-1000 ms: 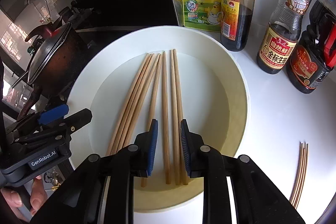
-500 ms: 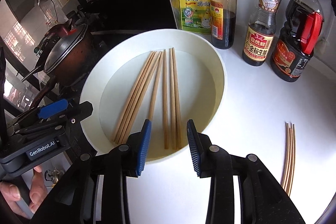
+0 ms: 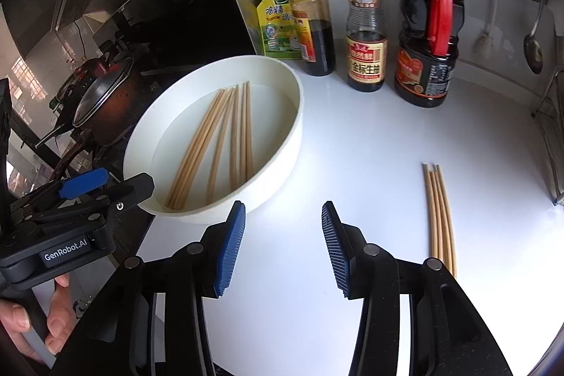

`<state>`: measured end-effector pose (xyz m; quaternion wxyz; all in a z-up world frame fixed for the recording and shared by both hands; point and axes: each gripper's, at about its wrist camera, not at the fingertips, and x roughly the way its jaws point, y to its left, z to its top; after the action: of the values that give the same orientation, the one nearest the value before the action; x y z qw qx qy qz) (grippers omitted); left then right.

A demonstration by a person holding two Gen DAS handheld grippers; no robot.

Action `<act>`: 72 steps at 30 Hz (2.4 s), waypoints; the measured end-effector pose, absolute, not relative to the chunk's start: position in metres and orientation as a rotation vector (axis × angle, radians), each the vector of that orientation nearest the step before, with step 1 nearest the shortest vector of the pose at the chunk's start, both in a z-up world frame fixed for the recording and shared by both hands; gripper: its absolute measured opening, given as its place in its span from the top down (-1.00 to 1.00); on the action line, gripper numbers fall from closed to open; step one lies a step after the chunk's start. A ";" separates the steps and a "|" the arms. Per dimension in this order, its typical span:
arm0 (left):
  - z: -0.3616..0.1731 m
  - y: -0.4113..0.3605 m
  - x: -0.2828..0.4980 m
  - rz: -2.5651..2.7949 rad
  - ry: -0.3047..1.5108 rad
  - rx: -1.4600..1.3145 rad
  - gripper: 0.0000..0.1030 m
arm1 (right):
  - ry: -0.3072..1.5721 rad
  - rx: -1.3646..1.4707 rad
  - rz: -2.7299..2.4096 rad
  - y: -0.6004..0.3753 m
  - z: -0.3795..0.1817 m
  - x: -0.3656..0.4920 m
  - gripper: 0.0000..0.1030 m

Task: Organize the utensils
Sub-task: 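Move both open tools back over the remaining chopstick pile, then push the left tool's fingers into the chopstick pile to separate one chopstick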

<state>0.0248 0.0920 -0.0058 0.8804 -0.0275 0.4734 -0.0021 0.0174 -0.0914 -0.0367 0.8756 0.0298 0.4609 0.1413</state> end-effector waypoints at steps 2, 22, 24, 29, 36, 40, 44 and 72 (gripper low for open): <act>-0.006 0.081 0.023 -0.023 0.984 -0.044 -0.65 | 0.951 0.063 0.276 -0.104 -0.037 0.010 0.06; -0.036 -0.041 0.010 -0.240 1.023 0.061 -0.76 | 0.961 0.170 0.001 -0.243 -0.069 -0.047 -0.05; -0.041 -0.054 0.010 -0.248 1.031 0.078 -0.76 | 0.972 0.172 -0.012 -0.253 -0.078 -0.048 -0.05; -0.061 -0.074 0.011 -0.247 1.051 0.087 -0.77 | 1.028 0.149 -0.016 -0.270 -0.107 -0.042 -0.08; -0.087 -0.084 0.012 -0.207 1.084 0.065 -0.77 | 1.055 0.115 0.015 -0.277 -0.133 -0.027 -0.08; -0.093 -0.089 0.012 -0.195 1.077 0.051 -0.77 | 1.056 0.092 0.040 -0.277 -0.139 -0.018 -0.08; -0.098 -0.094 0.012 -0.184 1.072 0.045 -0.77 | 1.063 0.067 0.060 -0.276 -0.145 -0.012 -0.08; -0.119 -0.121 0.018 -0.197 1.076 0.057 -0.77 | 1.030 -0.064 0.031 -0.287 -0.154 -0.005 -0.09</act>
<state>0.0176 -0.1208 -0.1188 0.8536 0.0270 0.5117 -0.0938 -0.0052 -0.2871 -0.1544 0.8697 -0.0308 0.4924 0.0150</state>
